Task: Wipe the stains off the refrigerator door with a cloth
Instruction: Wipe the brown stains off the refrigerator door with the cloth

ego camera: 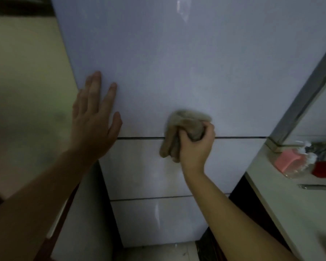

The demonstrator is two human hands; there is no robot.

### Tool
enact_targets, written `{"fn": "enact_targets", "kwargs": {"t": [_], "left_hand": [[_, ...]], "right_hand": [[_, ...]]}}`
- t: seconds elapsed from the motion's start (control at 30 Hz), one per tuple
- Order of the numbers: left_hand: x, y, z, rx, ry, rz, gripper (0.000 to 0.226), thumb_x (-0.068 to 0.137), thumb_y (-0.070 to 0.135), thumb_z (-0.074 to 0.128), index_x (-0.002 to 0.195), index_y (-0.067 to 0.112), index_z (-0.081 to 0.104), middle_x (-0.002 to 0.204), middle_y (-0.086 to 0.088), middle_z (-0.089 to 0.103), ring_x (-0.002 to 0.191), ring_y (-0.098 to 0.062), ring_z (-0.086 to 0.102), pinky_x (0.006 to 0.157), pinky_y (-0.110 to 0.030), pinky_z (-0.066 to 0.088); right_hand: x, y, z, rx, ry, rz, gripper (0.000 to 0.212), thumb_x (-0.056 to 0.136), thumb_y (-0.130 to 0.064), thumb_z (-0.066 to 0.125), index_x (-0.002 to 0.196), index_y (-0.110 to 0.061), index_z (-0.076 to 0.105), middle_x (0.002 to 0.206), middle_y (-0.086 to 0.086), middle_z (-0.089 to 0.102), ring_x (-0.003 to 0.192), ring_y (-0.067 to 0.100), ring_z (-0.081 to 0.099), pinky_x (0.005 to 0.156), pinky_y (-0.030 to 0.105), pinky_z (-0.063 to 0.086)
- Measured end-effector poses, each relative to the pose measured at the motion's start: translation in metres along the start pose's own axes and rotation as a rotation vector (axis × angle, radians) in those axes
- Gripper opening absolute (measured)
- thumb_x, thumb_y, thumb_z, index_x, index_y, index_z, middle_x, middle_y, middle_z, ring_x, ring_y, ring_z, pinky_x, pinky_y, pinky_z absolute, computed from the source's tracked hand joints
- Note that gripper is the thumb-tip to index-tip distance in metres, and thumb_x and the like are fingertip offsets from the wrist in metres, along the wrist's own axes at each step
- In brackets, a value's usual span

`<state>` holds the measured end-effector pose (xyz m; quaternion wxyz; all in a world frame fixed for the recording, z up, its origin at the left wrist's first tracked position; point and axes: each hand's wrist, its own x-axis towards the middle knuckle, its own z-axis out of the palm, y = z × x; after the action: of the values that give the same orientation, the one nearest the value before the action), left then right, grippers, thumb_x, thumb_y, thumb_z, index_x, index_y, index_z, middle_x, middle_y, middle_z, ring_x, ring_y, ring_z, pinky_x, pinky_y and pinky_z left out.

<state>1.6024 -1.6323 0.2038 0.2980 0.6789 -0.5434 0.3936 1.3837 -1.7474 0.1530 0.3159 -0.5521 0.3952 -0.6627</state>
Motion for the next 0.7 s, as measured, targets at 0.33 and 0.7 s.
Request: {"fn": "enact_targets", "kwargs": {"t": [0.33, 0.7], "left_hand": [[0.007, 0.001, -0.016, -0.074, 0.001, -0.012, 0.052, 0.1, 0.029, 0.041, 0.147, 0.008, 0.049, 0.163, -0.02, 0.032, 0.152, -0.036, 0.03, 0.117, -0.051, 0.036], [0.005, 0.0, -0.018, -0.096, -0.033, -0.036, 0.052, 0.103, 0.033, 0.037, 0.15, 0.011, 0.045, 0.166, -0.015, 0.027, 0.154, -0.03, 0.024, 0.12, -0.046, 0.03]], "right_hand": [[-0.057, -0.028, 0.074, -0.356, -0.351, -0.439, 0.049, 0.073, -0.019, 0.082, 0.118, -0.013, 0.066, 0.119, 0.007, 0.056, 0.108, 0.022, 0.055, 0.083, 0.043, 0.056], [-0.05, -0.036, 0.099, -0.414, -0.461, -0.877, 0.03, 0.082, -0.02, 0.076, 0.108, -0.005, 0.072, 0.1, 0.015, 0.066, 0.084, 0.031, 0.059, 0.067, 0.043, 0.052]]}}
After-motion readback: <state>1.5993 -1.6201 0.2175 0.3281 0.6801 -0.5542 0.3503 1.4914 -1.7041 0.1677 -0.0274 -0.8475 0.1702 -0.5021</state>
